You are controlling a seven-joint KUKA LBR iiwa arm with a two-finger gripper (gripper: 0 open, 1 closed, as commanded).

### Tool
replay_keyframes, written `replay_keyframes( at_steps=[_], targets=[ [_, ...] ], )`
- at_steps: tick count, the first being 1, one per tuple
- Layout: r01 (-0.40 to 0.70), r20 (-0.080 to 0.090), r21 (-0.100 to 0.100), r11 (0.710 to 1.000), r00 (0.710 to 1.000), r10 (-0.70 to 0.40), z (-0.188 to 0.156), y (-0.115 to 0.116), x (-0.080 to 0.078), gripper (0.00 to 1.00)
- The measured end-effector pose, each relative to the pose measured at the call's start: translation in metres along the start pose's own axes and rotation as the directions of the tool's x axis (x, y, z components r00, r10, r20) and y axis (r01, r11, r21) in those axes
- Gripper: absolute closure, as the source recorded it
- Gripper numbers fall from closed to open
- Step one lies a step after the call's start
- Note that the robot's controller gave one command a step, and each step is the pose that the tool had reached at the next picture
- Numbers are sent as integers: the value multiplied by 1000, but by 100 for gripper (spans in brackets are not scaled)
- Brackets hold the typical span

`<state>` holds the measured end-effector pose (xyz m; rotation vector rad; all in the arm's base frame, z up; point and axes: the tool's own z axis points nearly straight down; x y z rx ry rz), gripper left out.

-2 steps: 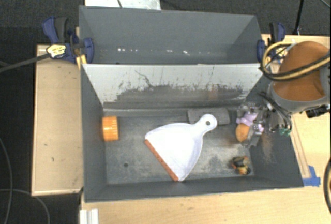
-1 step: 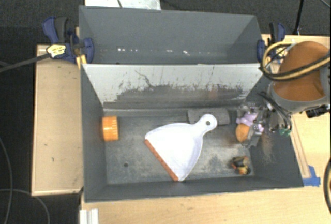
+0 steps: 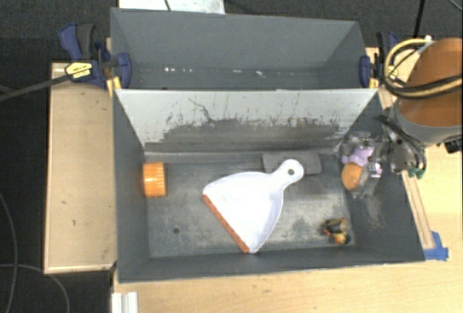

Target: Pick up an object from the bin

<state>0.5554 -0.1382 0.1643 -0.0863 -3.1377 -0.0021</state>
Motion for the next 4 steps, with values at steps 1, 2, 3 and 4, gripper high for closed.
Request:
replay_keyframes(
  at_steps=[1, 2, 3, 4],
  targets=[
    [2, 2, 1, 1000, 1000, -2, -14, 0, -1, 100],
    [-75, 7, 1, 997, 997, 75, -39, -3, -29, 100],
    [-15, 7, 1, 1000, 1000, 15, -150, 3, -31, 100],
    [-15, 7, 1, 1000, 1000, 15, -150, 3, -31, 100]
  ],
)
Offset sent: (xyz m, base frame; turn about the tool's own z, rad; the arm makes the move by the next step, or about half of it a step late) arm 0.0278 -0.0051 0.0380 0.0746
